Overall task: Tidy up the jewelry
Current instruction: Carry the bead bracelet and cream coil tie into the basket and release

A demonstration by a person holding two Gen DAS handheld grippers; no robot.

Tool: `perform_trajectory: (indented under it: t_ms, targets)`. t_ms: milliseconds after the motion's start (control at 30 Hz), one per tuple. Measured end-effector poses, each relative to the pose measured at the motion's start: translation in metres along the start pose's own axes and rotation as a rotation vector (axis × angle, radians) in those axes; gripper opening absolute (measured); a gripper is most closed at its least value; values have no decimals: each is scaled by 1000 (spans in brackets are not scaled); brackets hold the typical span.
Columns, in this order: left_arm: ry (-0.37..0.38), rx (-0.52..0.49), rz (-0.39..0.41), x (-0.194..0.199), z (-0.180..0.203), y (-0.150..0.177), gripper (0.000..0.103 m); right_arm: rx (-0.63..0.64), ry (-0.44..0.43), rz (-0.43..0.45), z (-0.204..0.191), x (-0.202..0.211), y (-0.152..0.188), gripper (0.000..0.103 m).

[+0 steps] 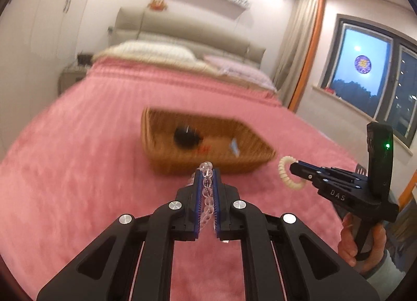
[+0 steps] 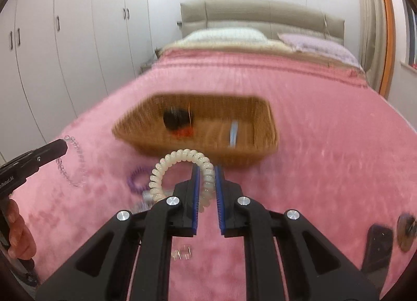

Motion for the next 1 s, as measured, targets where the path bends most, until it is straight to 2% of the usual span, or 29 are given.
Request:
perform_trajectory:
  t_ms: [200,267,367,433,633,800,1000]
  targets:
    - [31,-26,104,-13,21,-66,5,22,12,58,3,-9,-60,10]
    - [38,-26,109,-32,26,-84,6,15,25,55,9,-23,-78,10]
    - [6,-28,101,-65,30,-98,6,-14,29,23,24,-53,-95,10]
    - [-10,-31,84,-88,30,-99,6,-37,35,-11,35,-75,-100,10]
    - [-44,-25,-68,-160,22,-76,6,-97,51,-124,64,-132,-92,10]
    - [-84,-31,-136,-181,13,-58,6,-121,59,-211,78,-167,-77,10]
    - [-109,-27,-162,-186,6,-57,6,-144,60,-246,82,-178,-66,11]
Point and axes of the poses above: each gripper's, at about its wrist camera, not at the fingertips, and x roughly against the way its jaws point, z to its right, y to its underside, the point moved 2 cm from there along -x, roughly the way its jaws point, and after that the axes turned 13 degrees about -y, right-handed, at the moved point
